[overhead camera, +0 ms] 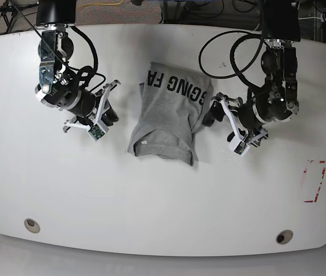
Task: Fold the T-shirt properly
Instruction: 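Release the bundle and open both grippers, then grasp the folded shirt with the left gripper and carry it to the red-marked corner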
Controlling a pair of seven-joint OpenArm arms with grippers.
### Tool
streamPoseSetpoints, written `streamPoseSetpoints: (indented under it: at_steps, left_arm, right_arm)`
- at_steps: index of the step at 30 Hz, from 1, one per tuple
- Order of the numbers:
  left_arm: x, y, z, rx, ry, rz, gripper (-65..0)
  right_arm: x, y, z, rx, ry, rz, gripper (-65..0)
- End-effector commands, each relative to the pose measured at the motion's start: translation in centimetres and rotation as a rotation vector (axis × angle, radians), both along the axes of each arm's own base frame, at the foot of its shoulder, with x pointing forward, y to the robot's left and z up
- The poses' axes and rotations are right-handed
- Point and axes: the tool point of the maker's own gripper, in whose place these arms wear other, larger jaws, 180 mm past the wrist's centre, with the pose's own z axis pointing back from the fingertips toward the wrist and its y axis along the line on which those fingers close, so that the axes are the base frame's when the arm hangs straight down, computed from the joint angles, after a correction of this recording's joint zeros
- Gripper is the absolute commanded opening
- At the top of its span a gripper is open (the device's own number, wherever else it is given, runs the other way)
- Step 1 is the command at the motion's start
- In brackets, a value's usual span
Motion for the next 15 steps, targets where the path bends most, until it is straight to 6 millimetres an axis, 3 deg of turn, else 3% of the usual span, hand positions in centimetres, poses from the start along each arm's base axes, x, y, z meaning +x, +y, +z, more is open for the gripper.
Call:
streamPoseSetpoints:
  at_steps: [1, 6, 9, 15]
  left_arm:
    - [1.0, -0.6, 3.9, -0.004, -0.117, -0.027, -15.1]
    - [0.8, -1.6, 6.1, 0.013, -0.164, -0.049, -15.1]
    - [0.7, -3.3, 7.8, -0.028, -0.208, -0.055, -14.9]
    - [0.7, -7.5, 8.7, -0.123, -0.210, -0.053, -14.7]
  right_arm:
    - [0.1, 0.8, 2.8, 0.030, -0.084, 0.002, -56.3]
    - [-0.4, 0.2, 3.8, 0.024, -0.112, -0.017, -56.1]
    - [-0.7, -0.3, 4.1, 0.020, -0.121, -0.032, -56.1]
    - [-0.9, -2.9, 4.2, 0.007, -0.122, -0.110, -56.3]
